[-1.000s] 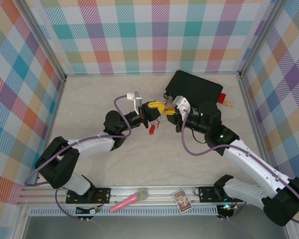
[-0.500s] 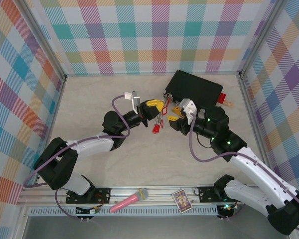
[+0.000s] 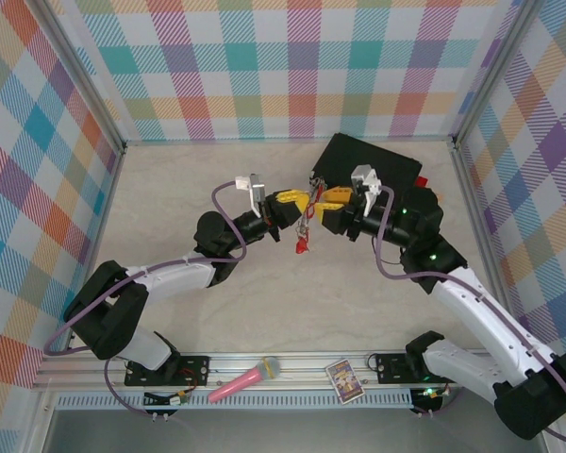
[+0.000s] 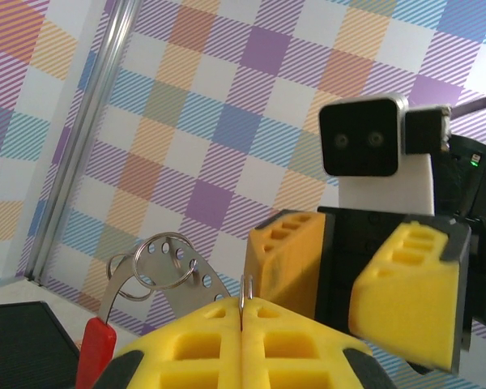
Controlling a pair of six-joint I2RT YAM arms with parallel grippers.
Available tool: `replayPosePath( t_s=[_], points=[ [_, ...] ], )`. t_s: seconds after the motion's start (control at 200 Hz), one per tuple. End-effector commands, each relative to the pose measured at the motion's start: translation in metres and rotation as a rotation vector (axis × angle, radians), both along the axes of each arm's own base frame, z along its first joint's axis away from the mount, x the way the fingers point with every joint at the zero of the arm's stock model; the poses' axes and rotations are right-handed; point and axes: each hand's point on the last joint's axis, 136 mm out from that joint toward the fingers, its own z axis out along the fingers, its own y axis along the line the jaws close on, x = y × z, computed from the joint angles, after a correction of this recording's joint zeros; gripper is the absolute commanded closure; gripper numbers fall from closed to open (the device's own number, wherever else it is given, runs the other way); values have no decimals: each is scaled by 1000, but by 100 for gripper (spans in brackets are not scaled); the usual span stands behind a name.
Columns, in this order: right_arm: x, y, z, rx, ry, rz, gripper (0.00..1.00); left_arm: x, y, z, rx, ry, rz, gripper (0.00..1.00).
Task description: Put the keys on the keyring
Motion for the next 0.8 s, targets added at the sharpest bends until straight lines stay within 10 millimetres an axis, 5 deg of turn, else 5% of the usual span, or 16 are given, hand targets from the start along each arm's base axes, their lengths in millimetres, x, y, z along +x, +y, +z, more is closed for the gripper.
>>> replayPosePath(
  t_s=[0.0,0.385,0.795],
  points=[
    [-9,5,38,121,-3,76,62,-15,8,25,-56,-83,7,100],
    [13,9,24,135,119,82,71,-20,11,31,-64,-98,-2,100],
    [7,16,25,143,143,172,80,-19,6,32,-64,-96,-22,100]
  ],
)
